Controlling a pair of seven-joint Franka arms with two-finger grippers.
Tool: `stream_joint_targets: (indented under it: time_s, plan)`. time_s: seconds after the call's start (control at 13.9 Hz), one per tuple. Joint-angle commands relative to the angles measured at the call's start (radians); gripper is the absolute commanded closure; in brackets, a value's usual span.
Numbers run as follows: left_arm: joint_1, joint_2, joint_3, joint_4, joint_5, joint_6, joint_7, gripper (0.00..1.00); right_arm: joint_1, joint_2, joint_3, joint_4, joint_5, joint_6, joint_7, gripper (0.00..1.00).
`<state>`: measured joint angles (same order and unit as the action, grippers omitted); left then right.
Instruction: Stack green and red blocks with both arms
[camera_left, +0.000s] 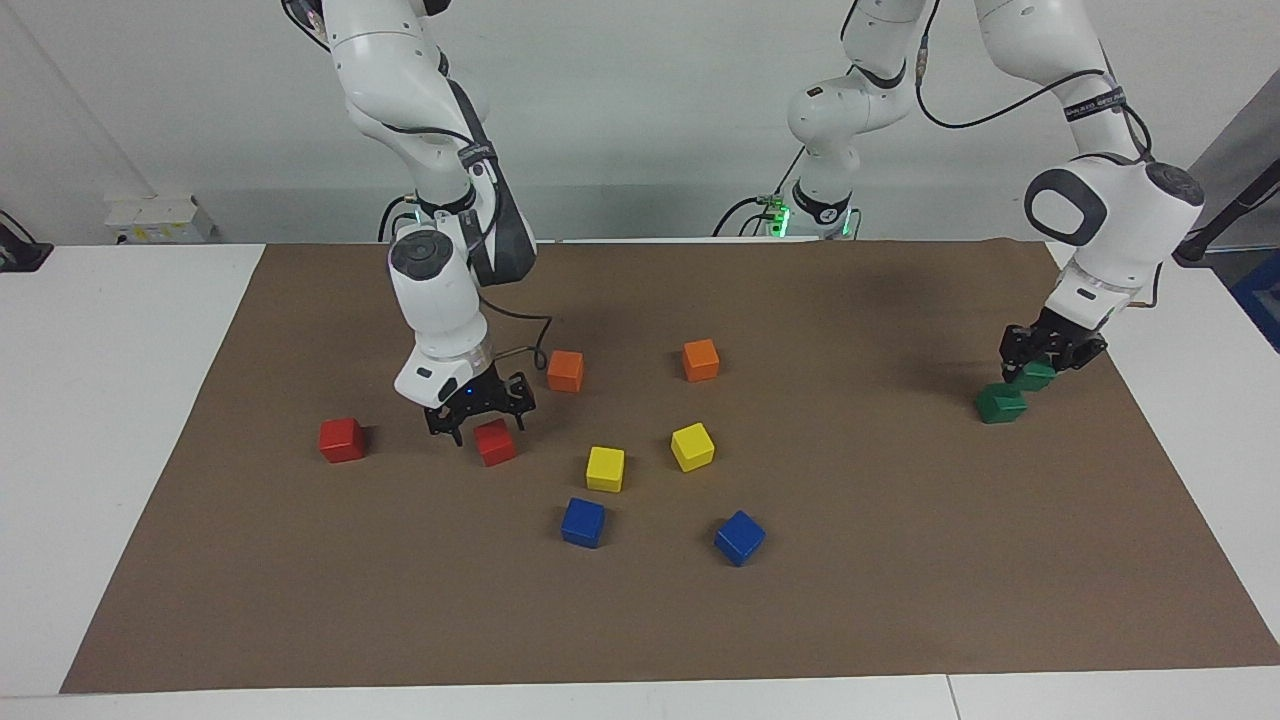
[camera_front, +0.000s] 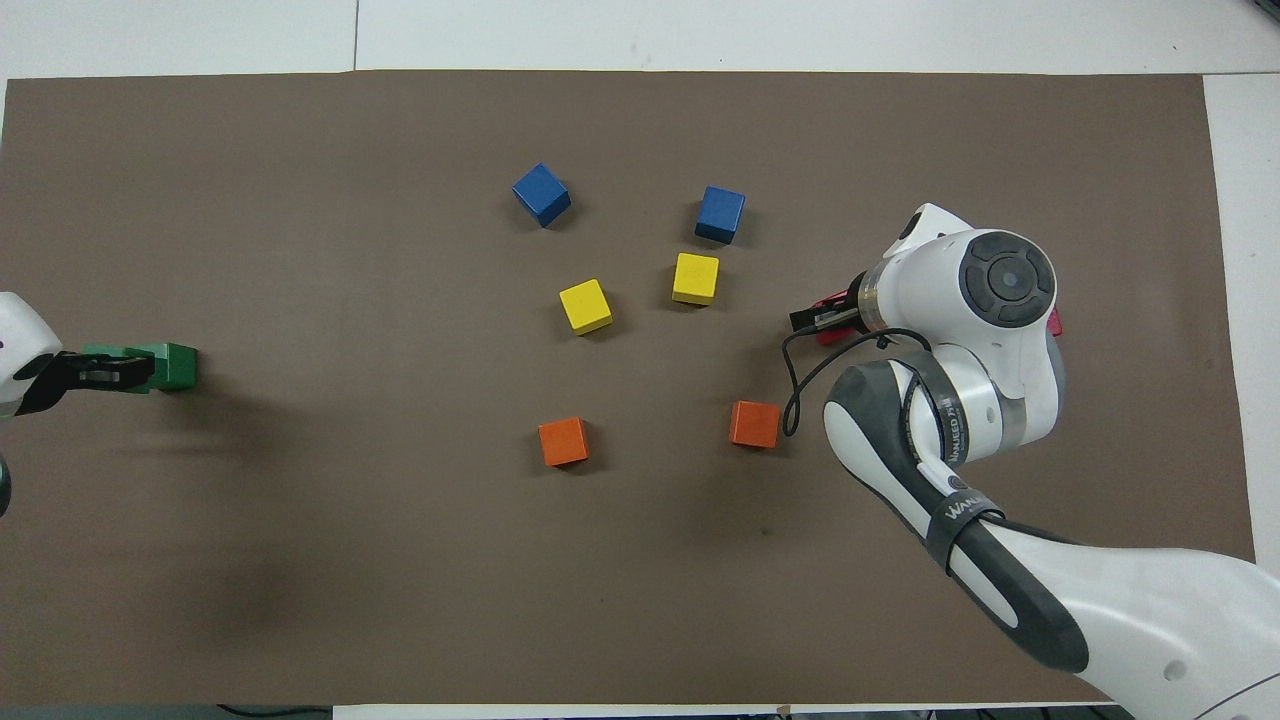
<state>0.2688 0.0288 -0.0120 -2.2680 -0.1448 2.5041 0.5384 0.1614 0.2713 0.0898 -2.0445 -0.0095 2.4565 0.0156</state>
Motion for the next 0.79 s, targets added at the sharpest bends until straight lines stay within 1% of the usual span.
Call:
stream_joint_targets:
  time_s: [0.0,0.07,0.36,0.43,0.65,0.72]
  plan:
    - [-0.023,-0.02,0.003,-0.036,-0.028,0.047,0.003,1.0,-0.011,0.012,0.007,0.0,-0.014,0.024,-0.017,0.0]
    - [-0.025,-0.007,0.001,-0.039,-0.028,0.071,-0.003,1.0,-0.007,0.017,0.007,0.001,-0.014,0.024,-0.017,0.0]
    - [-0.022,-0.001,0.003,-0.041,-0.028,0.091,-0.005,1.0,-0.005,0.025,0.007,0.0,-0.014,0.03,-0.017,0.0]
    - [-0.02,-0.001,0.003,-0.044,-0.028,0.094,-0.033,1.0,0.0,0.031,0.007,-0.003,-0.014,0.05,-0.017,0.0]
    - [-0.033,0.002,0.003,-0.053,-0.028,0.114,-0.104,1.0,-0.002,0.037,0.007,-0.005,-0.014,0.05,-0.017,0.0]
    - [-0.031,0.017,0.003,-0.053,-0.028,0.119,-0.106,1.0,-0.005,0.037,0.007,-0.006,-0.014,0.048,-0.017,0.04]
